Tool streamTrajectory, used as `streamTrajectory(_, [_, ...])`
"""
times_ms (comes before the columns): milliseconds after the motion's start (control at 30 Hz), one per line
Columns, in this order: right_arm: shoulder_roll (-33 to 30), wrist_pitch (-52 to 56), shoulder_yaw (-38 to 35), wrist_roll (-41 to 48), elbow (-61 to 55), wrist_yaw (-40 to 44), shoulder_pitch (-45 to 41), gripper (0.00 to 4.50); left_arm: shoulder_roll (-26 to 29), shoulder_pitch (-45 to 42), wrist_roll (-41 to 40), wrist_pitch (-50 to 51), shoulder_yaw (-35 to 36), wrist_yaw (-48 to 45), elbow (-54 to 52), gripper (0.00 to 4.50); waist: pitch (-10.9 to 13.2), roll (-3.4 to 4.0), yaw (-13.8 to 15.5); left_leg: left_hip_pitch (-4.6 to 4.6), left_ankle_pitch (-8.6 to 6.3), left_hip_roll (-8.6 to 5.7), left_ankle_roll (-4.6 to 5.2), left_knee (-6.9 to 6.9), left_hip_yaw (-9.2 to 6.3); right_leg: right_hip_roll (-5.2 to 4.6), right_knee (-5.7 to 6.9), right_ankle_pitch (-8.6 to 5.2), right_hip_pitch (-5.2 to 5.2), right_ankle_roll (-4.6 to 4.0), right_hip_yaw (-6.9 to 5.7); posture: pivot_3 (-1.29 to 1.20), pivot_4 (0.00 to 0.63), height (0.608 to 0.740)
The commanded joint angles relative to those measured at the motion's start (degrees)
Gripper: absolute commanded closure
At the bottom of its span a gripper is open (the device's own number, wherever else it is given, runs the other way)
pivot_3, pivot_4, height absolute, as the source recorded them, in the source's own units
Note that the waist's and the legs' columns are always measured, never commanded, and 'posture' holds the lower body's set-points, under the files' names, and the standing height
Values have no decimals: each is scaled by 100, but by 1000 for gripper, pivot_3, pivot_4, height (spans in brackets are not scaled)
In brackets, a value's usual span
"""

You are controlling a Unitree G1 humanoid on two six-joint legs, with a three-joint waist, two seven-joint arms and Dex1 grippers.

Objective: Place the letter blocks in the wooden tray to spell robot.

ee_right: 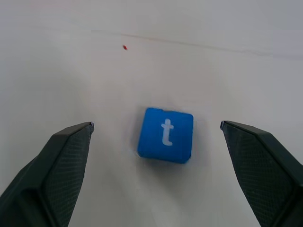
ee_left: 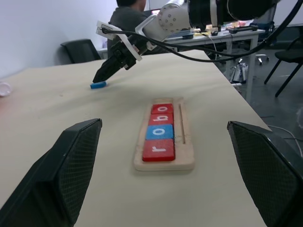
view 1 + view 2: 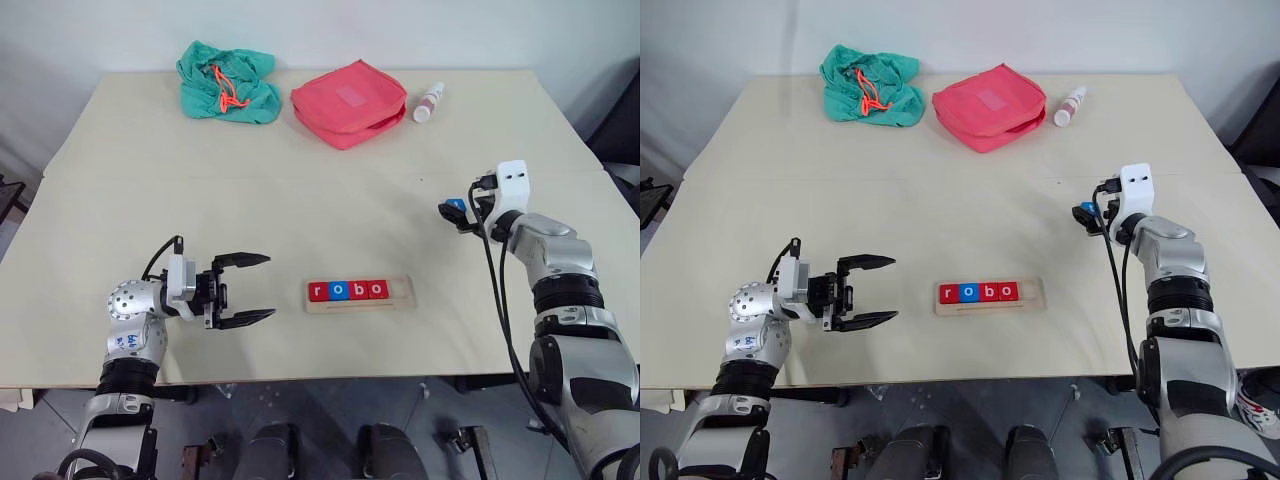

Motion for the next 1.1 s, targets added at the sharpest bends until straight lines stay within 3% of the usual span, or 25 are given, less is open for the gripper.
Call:
streamTrajectory(33, [10,-327,-8,-82,336,-86,-279,15,48,75,-64,-17,96,-2,-284,0,0,0,1,-2,0,0,0,1,1,0,0,0,-1,0,1,0,150,740])
streamTrajectory(233, [42,-429,5,-146,750,-72,-422,15,42,109,-47,-8,117,46,-324,0,0,0,5,-3,0,0,0,3,-2,0,0,0,-2,0,1,0,150,740])
streamTrajectory(533, [83,-488,-40,-132,632,-185,-344,2878,9,92,-33,-44,99,70,-275,0,0,0,1,-3,0,1,0,3,-1,0,0,0,-2,0,2,0,150,740])
streamTrajectory(633, [83,-433,-56,-101,416,-202,-295,3035,5,68,-31,-49,93,55,-247,0,0,0,3,-4,0,1,0,3,-2,0,0,0,-2,0,2,0,150,740])
streamTrajectory(867, [117,1817,-374,721,-4340,-458,1743,3035,-42,57,-73,-11,36,-159,-162,0,0,1,45,-37,0,-2,0,15,-30,1,14,0,-25,0,-2,0,150,740])
streamTrajectory(1100, [460,3687,-969,1353,-7550,-1250,3232,3035,-63,-42,-65,-26,-4,-265,19,0,-1,1,93,-43,1,-2,-1,22,-30,3,15,0,-27,0,-3,0,150,740])
